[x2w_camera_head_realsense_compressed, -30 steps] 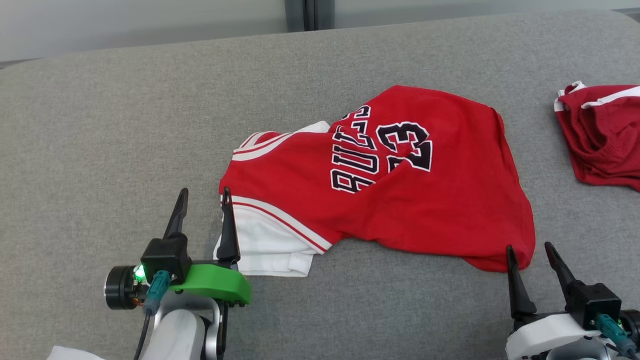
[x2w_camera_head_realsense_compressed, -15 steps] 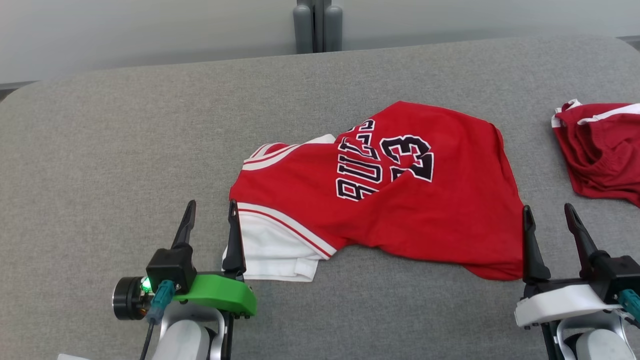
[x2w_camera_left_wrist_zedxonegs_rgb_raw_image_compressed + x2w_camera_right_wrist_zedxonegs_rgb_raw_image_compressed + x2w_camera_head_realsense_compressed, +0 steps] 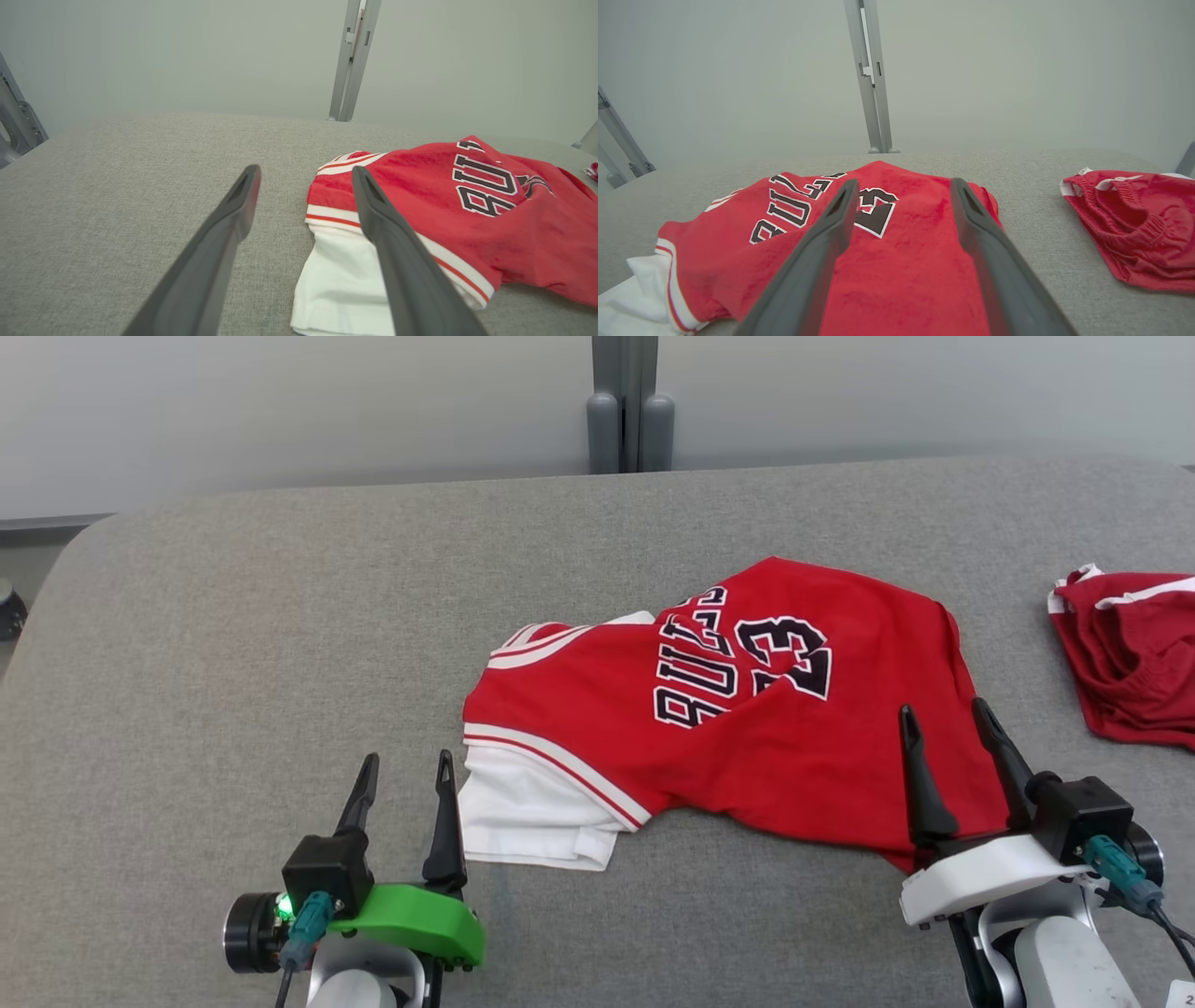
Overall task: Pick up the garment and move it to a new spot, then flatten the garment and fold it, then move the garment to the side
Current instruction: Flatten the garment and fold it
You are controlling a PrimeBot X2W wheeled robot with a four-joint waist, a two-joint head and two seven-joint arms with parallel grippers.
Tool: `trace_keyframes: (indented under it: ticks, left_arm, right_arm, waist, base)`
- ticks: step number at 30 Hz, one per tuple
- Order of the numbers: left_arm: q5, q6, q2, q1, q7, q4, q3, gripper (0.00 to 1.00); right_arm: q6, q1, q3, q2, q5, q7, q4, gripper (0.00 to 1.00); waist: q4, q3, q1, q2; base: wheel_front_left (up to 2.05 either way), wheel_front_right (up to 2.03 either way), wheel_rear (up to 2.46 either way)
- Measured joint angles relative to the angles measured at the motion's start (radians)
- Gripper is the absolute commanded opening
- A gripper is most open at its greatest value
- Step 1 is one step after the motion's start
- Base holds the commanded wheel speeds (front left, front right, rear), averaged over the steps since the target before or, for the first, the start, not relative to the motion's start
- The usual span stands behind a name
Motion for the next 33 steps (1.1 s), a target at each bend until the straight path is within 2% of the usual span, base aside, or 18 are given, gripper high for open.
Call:
trace_keyframes:
  ticks: [14, 21, 26, 29, 31, 32, 33]
  left_arm:
    - [-0.006, 0.002, 0.000, 0.017, 0.000, 0.031, -0.023, 1.00]
    - [-0.034, 0.000, 0.000, -0.012, 0.049, 0.205, -0.062, 1.00]
    - [-0.046, 0.036, 0.000, -0.087, 0.128, 0.342, -0.064, 1.00]
    - [-0.051, 0.043, 0.000, -0.125, 0.144, 0.395, -0.064, 1.00]
    - [-0.062, 0.034, 0.000, -0.142, 0.141, 0.414, -0.066, 1.00]
    - [-0.067, 0.024, 0.000, -0.149, 0.144, 0.423, -0.072, 0.79]
    - [-0.071, 0.015, 0.000, -0.154, 0.149, 0.427, -0.077, 0.39]
  right_arm:
    - [0.000, 0.003, 0.012, 0.000, 0.020, -0.007, 0.034, 1.00]
    - [0.000, 0.003, 0.010, 0.000, 0.025, -0.010, 0.034, 1.00]
    - [0.000, -0.001, 0.008, 0.000, 0.026, -0.011, 0.032, 1.00]
    - [0.000, -0.003, 0.001, 0.000, 0.026, -0.012, 0.031, 1.00]
    - [0.000, -0.004, -0.007, 0.000, 0.026, -0.012, 0.031, 1.00]
    - [0.000, -0.005, -0.013, 0.000, 0.026, -0.015, 0.030, 1.00]
    - [0.000, -0.005, -0.020, 0.000, 0.025, -0.015, 0.029, 1.00]
  waist:
    - [0.012, -0.024, 0.0000, 0.0000]
    - [0.000, -0.005, 0.0000, 0.0000]
    - [-0.017, 0.019, 0.0000, 0.0000]
    - [-0.031, 0.032, 0.0000, 0.0000]
    - [-0.040, 0.040, 0.0000, 0.0000]
    - [-0.045, 0.044, 0.0000, 0.0000]
    - [-0.049, 0.046, 0.0000, 0.0000]
  base:
    - [0.00, 0.00, 0.00]
    - [0.00, 0.00, 0.00]
    - [0.00, 0.00, 0.00]
    - [0.00, 0.00, 0.00]
    - [0.00, 0.00, 0.00]
    - [0.00, 0.00, 0.00]
    - [0.00, 0.00, 0.00]
